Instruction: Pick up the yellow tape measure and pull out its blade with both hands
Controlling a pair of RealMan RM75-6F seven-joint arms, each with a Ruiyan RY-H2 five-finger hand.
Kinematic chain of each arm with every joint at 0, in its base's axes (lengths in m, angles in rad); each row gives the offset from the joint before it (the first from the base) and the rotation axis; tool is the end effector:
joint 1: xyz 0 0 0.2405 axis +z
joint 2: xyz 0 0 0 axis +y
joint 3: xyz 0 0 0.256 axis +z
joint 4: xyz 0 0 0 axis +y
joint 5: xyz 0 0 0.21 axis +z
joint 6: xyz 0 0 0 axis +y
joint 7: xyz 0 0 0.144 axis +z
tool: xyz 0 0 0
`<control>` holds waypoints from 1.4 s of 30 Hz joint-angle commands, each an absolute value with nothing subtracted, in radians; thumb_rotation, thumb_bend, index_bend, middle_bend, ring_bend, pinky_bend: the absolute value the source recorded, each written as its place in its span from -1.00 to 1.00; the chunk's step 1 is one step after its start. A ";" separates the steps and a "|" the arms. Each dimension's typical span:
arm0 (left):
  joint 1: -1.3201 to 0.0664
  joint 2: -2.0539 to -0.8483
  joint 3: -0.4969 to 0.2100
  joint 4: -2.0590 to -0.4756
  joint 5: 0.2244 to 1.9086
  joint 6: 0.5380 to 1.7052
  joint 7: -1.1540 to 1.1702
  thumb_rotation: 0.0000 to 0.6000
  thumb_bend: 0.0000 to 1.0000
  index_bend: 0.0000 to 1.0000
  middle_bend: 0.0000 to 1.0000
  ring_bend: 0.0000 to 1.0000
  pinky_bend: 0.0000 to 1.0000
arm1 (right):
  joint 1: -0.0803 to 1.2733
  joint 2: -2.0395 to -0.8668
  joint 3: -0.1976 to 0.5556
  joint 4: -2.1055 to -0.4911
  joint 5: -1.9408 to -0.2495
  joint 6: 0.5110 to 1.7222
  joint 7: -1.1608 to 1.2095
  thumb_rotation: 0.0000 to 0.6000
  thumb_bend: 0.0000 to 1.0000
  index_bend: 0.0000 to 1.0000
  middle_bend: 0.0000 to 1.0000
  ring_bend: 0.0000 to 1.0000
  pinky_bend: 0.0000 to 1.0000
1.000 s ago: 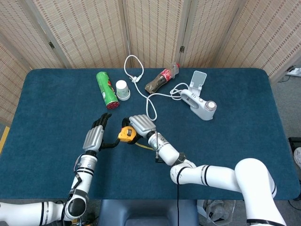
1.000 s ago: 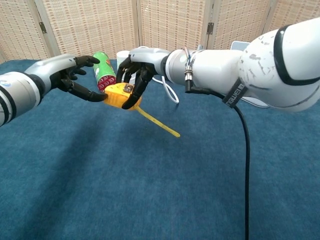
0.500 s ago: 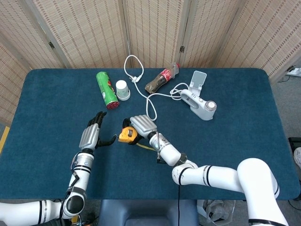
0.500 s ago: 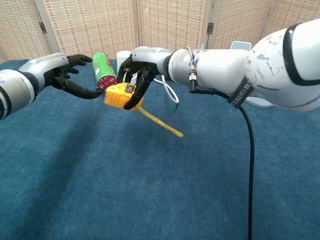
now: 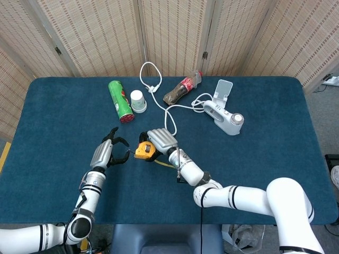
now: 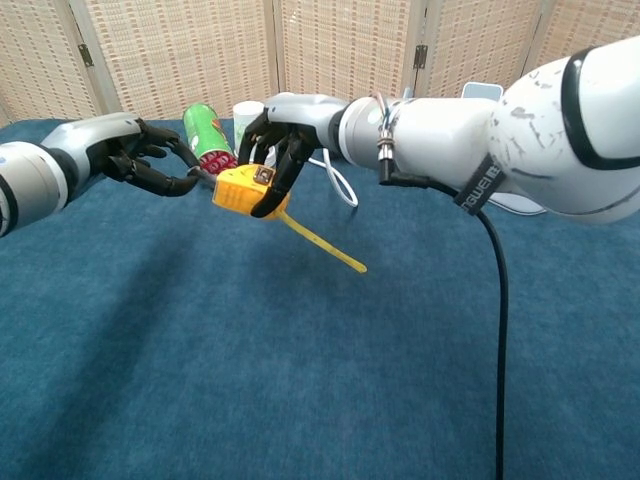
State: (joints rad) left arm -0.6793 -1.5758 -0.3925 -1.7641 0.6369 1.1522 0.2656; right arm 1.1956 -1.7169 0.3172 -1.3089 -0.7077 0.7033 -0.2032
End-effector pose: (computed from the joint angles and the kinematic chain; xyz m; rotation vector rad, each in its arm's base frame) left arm -0.1253 0.3336 0.0066 -1.2602 -1.6074 -1.1327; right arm 0.0040 -0.3943 -0.0733 1.9795 -1.3064 1.0786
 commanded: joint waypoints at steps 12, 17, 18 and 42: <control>-0.677 -1.588 -0.394 -1.719 0.641 1.161 0.223 1.00 -0.08 0.32 -0.86 -1.00 -1.00 | 1.194 -1.707 0.312 -1.316 -0.689 0.708 -0.217 1.00 -0.87 0.11 0.04 -0.05 -0.31; -0.672 -1.591 -0.392 -1.709 0.649 1.178 0.218 1.00 0.00 0.36 -0.84 -1.00 -1.00 | 1.191 -1.701 0.310 -1.318 -0.686 0.709 -0.218 1.00 -0.87 0.11 0.04 -0.05 -0.31; -0.671 -1.590 -0.393 -1.708 0.649 1.180 0.217 1.00 0.03 0.36 -0.84 -1.00 -1.00 | 1.190 -1.700 0.310 -1.318 -0.685 0.708 -0.218 1.00 -0.87 0.11 0.04 -0.05 -0.31; -0.611 -1.466 -0.398 -1.637 0.589 1.132 0.185 1.00 0.11 0.38 -0.84 -1.00 -1.00 | 1.077 -1.488 0.226 -1.469 -0.757 0.741 -0.229 1.00 -0.87 0.11 0.04 -0.05 -0.31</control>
